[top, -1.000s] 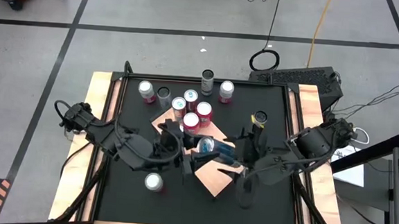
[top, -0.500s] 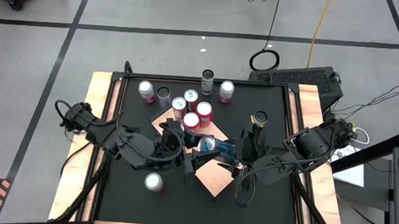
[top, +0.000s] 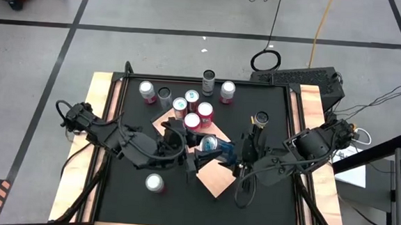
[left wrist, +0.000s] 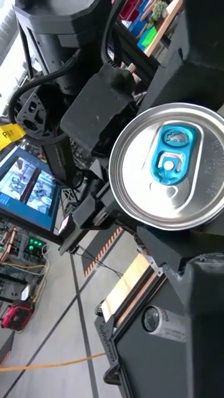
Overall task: Place canned beverage on shelf
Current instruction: Put the blue soda can on the shelf aligned with the other blue soda cans
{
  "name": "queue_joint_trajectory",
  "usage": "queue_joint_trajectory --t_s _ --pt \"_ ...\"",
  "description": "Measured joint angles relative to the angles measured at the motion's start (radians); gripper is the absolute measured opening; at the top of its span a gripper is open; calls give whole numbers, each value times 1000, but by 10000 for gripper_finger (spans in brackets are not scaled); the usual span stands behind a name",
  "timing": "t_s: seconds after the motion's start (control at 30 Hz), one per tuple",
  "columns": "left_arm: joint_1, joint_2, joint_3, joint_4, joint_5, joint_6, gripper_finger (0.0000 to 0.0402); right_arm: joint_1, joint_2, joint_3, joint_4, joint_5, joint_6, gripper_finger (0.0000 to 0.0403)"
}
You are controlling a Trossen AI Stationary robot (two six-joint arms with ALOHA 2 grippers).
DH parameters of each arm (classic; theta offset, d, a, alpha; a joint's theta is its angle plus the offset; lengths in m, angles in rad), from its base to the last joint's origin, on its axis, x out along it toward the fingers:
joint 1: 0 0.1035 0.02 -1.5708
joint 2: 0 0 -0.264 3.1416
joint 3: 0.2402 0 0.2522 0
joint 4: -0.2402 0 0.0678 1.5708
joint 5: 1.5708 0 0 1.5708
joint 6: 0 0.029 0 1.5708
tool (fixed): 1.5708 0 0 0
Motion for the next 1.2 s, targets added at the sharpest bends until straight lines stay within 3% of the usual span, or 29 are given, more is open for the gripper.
queue_joint_trajectory --t_s 0.17,0.4,0.63,0.8,1.0,1.2 --pt "0 -28 0 0 -1 3 299 -8 -3 0 -4 -73 17 225" --pt "0 -82 0 -13 -1 69 354 -45 -3 0 -3 -275 14 201" --pt "0 -139 0 -46 48 164 359 -118 -4 0 54 -469 57 216" --pt "1 -185 0 -118 127 169 359 -181 -4 0 116 -658 99 213" --pt "1 -219 -1 -183 147 284 359 -270 -4 0 195 -882 177 214" --pt "1 -254 0 -219 202 351 359 -344 -5 0 262 -1017 234 214"
